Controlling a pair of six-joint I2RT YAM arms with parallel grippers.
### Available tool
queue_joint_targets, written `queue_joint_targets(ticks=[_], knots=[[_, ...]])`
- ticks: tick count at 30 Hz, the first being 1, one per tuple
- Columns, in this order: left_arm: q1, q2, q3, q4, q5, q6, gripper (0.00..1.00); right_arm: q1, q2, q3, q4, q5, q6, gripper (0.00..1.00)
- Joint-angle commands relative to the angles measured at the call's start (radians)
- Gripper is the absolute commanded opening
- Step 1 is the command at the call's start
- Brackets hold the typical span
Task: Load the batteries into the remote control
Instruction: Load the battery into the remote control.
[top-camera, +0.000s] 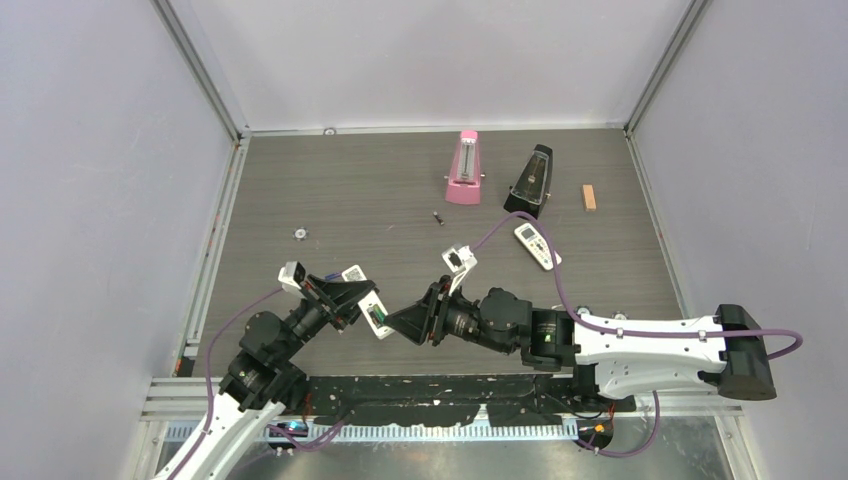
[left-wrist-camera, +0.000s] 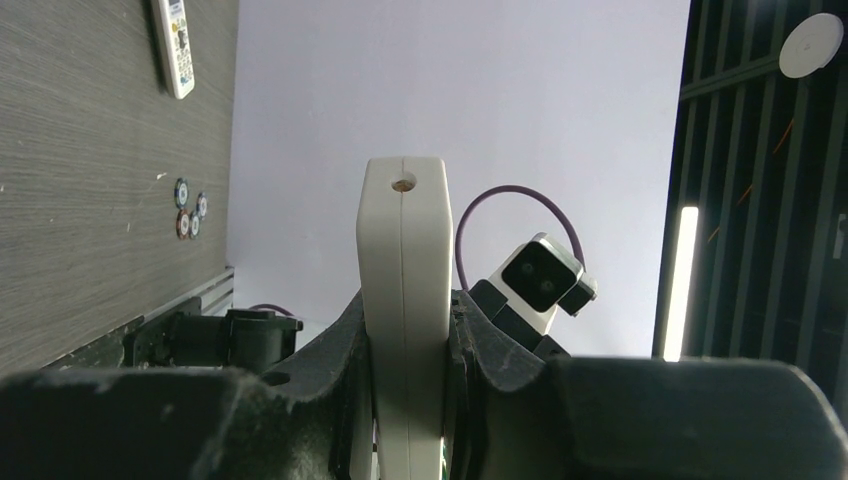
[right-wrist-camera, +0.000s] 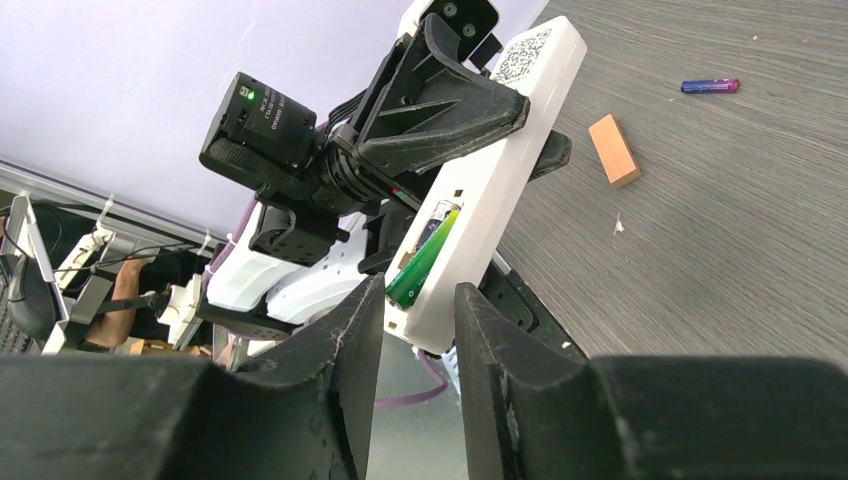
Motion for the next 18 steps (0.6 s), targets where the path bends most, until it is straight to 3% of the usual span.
queue_joint_targets(ticks=[1,18], knots=[[0.001,-0.014,0.015,0.052,0.004,-0.023,0.00,0.003,0.003,0.003,0.044,0.001,-0.024,0.37],[0.001,-0.018,0.019,0.050,0.007,-0.032,0.00,0.003,0.032,0.026,0.012,0.015,-0.032,0.36]])
